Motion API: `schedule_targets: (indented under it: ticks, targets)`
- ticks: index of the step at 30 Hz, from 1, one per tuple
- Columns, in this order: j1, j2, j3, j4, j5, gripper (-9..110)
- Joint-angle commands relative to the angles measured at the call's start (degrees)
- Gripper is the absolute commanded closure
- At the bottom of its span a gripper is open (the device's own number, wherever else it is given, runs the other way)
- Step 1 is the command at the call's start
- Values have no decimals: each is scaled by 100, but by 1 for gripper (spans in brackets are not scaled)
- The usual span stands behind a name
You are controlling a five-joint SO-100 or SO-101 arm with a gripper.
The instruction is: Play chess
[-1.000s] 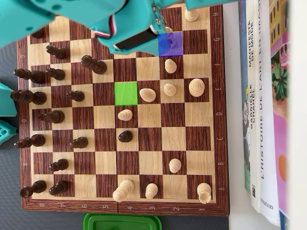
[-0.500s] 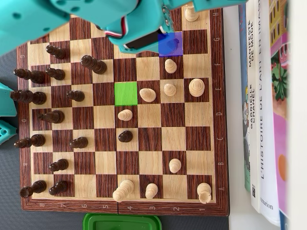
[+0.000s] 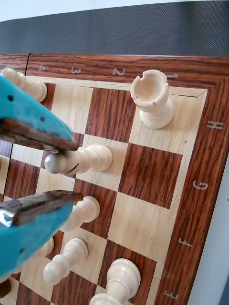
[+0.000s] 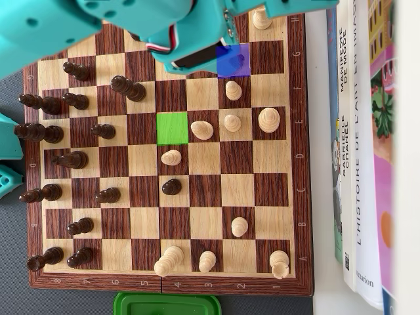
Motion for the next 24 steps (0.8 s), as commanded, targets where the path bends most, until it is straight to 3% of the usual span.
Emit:
schedule_targets:
  ticks: [1, 24]
  targets:
    - [-18, 70, -18, -53, 18, 88]
    - [-18, -167, -70, -26, -9, 88]
